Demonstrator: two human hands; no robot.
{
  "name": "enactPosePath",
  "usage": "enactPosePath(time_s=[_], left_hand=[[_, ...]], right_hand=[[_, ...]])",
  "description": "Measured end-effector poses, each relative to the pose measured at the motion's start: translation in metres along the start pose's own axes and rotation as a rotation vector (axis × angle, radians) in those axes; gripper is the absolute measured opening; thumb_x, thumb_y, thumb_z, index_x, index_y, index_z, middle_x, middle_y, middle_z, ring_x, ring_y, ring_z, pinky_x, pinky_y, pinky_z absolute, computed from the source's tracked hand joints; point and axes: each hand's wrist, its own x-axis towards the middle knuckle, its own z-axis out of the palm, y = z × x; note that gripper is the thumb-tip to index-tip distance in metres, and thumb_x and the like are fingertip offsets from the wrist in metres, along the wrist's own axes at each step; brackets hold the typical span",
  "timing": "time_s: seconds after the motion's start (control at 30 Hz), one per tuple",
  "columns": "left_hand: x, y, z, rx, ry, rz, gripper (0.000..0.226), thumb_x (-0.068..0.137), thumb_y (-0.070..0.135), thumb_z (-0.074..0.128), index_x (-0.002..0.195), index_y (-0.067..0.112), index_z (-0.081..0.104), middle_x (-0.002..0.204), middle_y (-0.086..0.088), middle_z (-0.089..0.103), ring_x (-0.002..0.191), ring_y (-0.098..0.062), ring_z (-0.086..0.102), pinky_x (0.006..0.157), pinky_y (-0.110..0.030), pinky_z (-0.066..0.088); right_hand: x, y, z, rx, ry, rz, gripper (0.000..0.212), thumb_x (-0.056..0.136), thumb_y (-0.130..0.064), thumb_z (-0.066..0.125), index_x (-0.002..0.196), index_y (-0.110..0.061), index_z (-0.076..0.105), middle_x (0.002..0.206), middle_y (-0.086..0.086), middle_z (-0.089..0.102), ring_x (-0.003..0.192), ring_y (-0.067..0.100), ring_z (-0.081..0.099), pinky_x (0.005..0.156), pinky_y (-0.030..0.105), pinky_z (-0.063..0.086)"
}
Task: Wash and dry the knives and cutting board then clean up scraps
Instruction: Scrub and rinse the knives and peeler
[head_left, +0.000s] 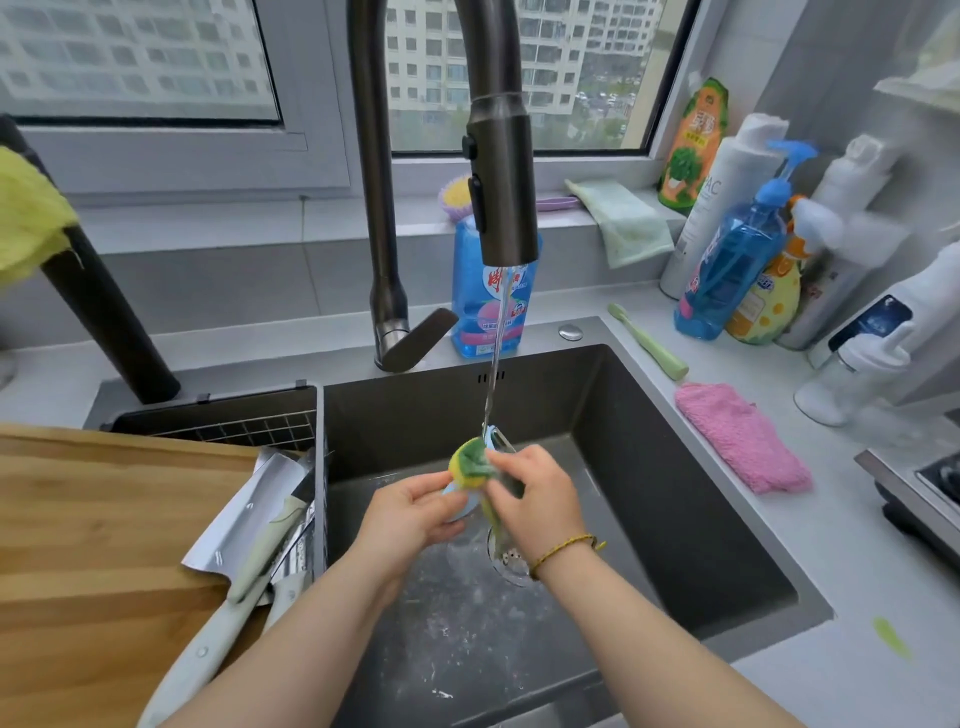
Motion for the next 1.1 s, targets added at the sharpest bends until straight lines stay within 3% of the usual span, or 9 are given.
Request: enactPosePath(time_s=[0.13,0.27,0.4,0.6,0.67,0.77,0.8,1.0,1.1], left_hand=[[0.001,0.005,0.005,-0.024,-0.005,0.015,0.024,0.086,-0.001,0.056,0.108,0.009,0.06,0.088,0.001,0.066,0.065,0.001,0.067,0.059,-0.013,0.053],[0.003,0.005,-0.001,-0.066,-0.01,0.003,0.021,0.085,0.001,0.057,0.104,0.004,0.065,0.08,0.003,0.073,0.073,-0.004,0.069,0.063,-0.015,0.054],[0.0,0.002,0.002,-0.074,0.01,-0.008,0.026,0.086,0.0,0.057,0.111,0.006,0.06,0.091,-0.002,0.068,0.07,-0.004,0.068,0.06,-0.014,0.053],[0.001,0.005,0.002,-0.137,0.052,-0.058,0.019,0.087,0.001,0.055,0.103,0.01,0.06,0.088,-0.002,0.066,0.075,-0.01,0.065,0.063,-0.016,0.055],[-0.001,0.004,0.005,-0.155,0.036,-0.109,0.015,0.087,0.001,0.056,0.095,0.012,0.06,0.088,-0.004,0.067,0.076,-0.013,0.066,0.06,-0.018,0.056],[-0.001,0.005,0.009,-0.189,0.014,-0.15,0.017,0.086,-0.003,0.056,0.091,0.012,0.06,0.084,-0.007,0.067,0.073,-0.015,0.065,0.057,-0.018,0.056],[0.0,0.006,0.01,-0.206,0.011,-0.162,0.017,0.086,-0.005,0.055,0.09,0.01,0.06,0.083,-0.008,0.066,0.073,-0.016,0.064,0.057,-0.018,0.056],[0.004,0.008,0.012,-0.262,-0.025,-0.187,0.017,0.083,-0.009,0.055,0.085,0.005,0.064,0.072,-0.005,0.071,0.071,-0.014,0.066,0.062,-0.016,0.056],[0.004,0.008,0.012,-0.219,-0.032,-0.171,0.013,0.084,-0.005,0.056,0.086,0.005,0.065,0.067,-0.002,0.072,0.064,-0.01,0.068,0.059,-0.015,0.055]], right_hand=[[0.017,0.002,-0.008,0.003,0.113,0.153,0.033,0.088,-0.023,0.059,0.12,-0.016,0.061,0.085,-0.005,0.044,0.081,0.008,0.044,0.056,0.012,0.032],[-0.004,-0.009,0.004,0.016,-0.003,-0.015,0.029,0.086,-0.018,0.059,0.115,-0.016,0.064,0.076,-0.011,0.041,0.08,0.01,0.045,0.062,0.012,0.031],[0.012,0.005,-0.006,0.05,0.071,0.188,0.027,0.087,-0.021,0.059,0.113,-0.015,0.065,0.09,0.0,0.046,0.082,0.012,0.046,0.067,0.017,0.03],[0.004,0.01,0.004,0.3,0.114,0.437,0.032,0.083,-0.034,0.062,0.115,-0.029,0.062,0.106,-0.001,0.06,0.112,0.022,0.051,0.103,0.041,0.038],[0.003,0.007,0.005,0.442,0.106,0.476,0.034,0.084,-0.026,0.063,0.118,-0.025,0.06,0.112,0.005,0.06,0.108,0.02,0.053,0.098,0.032,0.044],[0.002,0.002,-0.003,0.648,0.065,0.459,0.037,0.087,-0.009,0.059,0.124,-0.011,0.055,0.107,0.0,0.057,0.093,0.009,0.055,0.07,0.005,0.047],[0.001,0.002,-0.005,0.663,0.054,0.455,0.037,0.087,-0.007,0.058,0.125,-0.01,0.053,0.106,0.001,0.057,0.088,0.007,0.055,0.066,0.005,0.047],[-0.001,0.004,-0.001,0.703,0.069,0.501,0.037,0.087,-0.007,0.058,0.124,-0.011,0.054,0.108,0.004,0.058,0.109,0.024,0.057,0.094,0.038,0.05],[0.0,0.005,-0.003,0.719,0.063,0.481,0.036,0.086,-0.005,0.059,0.122,-0.011,0.055,0.105,0.004,0.06,0.105,0.021,0.059,0.091,0.035,0.052]])
